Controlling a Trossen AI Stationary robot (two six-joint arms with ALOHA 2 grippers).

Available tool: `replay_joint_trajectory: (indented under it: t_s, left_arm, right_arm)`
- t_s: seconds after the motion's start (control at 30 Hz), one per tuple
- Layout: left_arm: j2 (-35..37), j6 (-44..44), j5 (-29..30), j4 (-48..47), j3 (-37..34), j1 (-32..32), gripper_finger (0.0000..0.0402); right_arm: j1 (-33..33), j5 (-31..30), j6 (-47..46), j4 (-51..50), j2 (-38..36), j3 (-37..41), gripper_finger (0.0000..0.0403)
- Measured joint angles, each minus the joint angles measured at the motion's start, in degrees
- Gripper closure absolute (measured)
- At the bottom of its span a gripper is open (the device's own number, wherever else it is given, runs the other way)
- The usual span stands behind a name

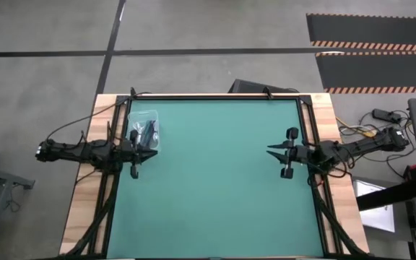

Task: Pick and place USB-C Cables
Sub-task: Return to Home Position

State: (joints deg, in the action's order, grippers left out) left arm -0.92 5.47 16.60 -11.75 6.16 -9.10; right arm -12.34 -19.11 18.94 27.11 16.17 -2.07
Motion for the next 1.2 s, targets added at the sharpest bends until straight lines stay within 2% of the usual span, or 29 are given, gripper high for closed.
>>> replay_joint_trajectory:
  t_s: [0.37,0.67,1.0,1.2]
  left_arm:
    - [-1.2,-0.4,-0.2,0.2,-0.2,0.0,0.0401]
    - [-1.2,-0.4,-0.4,0.3,-0.5,0.0,0.0401]
    - [-1.5,-1.4,-0.6,5.5,-2.6,0.0,0.0401]
    - [-1.6,-1.6,0.2,5.4,-2.5,0.0,0.0402]
  right_arm:
    - [0.0,-0.4,0.8,-6.6,-6.9,0.0,0.0335]
    - [0.0,-0.7,3.4,-13.2,-16.1,0.0,0.0335]
    - [2.9,-2.1,8.9,-12.2,-16.2,-0.2,0.0342]
    - [4.3,0.0,7.2,-12.2,-16.1,0.9,0.0360]
